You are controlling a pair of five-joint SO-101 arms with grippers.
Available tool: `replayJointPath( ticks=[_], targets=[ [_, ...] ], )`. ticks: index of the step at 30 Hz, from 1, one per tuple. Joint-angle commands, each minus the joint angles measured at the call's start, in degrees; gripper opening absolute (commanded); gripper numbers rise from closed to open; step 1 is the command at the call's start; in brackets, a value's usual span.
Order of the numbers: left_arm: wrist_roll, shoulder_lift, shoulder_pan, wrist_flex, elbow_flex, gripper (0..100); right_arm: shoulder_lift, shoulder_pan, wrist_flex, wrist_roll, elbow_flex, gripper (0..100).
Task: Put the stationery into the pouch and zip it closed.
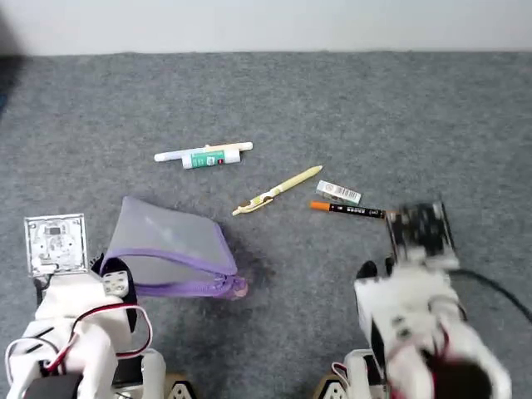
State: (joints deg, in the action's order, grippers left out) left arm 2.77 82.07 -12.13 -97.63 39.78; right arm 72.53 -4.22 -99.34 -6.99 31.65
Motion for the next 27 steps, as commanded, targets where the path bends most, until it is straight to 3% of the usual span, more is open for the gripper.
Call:
replayJointPath(
  ticks=[1,6,12,18,21,27],
  targets=[
    [0.8,-1.0,-0.4,-0.3,-2.9,1,-12.1,0.3,-0.3,1.7,-0.4,7.9],
    [3.6,-1.8,-0.4,-0.2,-2.9,1,-23.7,0.3,2.4,-0.7,-0.4,8.0],
    [9.8,-12.1,-0.2,0.0,-3.1,1,-31.3,0.7,8.5,-17.9,-0.4,8.0],
    [12.5,-18.2,-0.2,0.1,-2.9,1,-38.4,0.8,15.8,-29.9,-0.4,8.0],
    [12.5,-18.7,-0.2,0.9,-2.7,1,-44.2,2.1,18.6,-32.6,-2.6,9.1],
    [12.5,-18.4,-0.3,3.4,-1.2,1,-60.4,5.5,16.7,-33.1,-17.9,21.8]
  ],
)
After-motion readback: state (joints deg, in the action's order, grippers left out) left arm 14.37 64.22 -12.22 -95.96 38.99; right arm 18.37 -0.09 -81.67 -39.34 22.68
